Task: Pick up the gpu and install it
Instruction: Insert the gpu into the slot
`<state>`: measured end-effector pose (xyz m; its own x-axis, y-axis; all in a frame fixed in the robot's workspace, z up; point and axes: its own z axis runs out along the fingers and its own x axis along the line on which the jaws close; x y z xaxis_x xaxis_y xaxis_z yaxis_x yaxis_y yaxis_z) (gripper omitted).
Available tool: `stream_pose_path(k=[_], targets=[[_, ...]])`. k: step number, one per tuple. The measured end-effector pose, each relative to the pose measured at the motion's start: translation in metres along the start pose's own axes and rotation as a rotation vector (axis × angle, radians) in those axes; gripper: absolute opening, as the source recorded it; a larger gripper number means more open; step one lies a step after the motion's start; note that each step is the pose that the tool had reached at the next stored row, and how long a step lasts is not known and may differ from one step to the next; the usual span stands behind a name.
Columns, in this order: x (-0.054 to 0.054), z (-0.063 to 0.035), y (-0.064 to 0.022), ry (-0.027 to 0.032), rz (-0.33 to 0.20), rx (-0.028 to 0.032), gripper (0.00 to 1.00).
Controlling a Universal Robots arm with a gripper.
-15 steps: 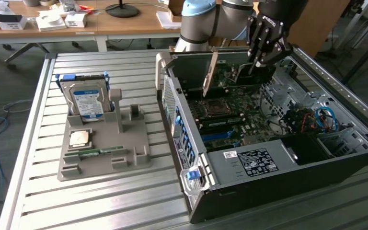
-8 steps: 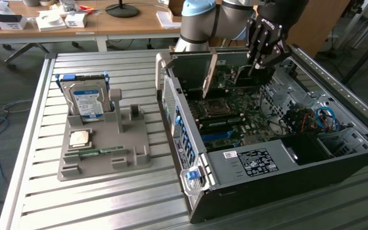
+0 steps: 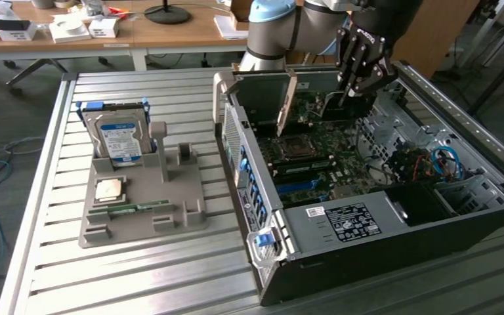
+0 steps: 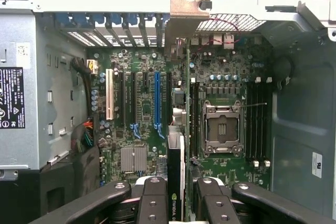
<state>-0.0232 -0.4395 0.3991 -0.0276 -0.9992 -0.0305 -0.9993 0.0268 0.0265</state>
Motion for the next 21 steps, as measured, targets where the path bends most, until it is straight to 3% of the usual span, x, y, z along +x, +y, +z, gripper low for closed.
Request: stream_pose_path(k=[21], targets=[[0.0003,0.0094,-0.0002,-0.0001,0.0,0.0,0.26]])
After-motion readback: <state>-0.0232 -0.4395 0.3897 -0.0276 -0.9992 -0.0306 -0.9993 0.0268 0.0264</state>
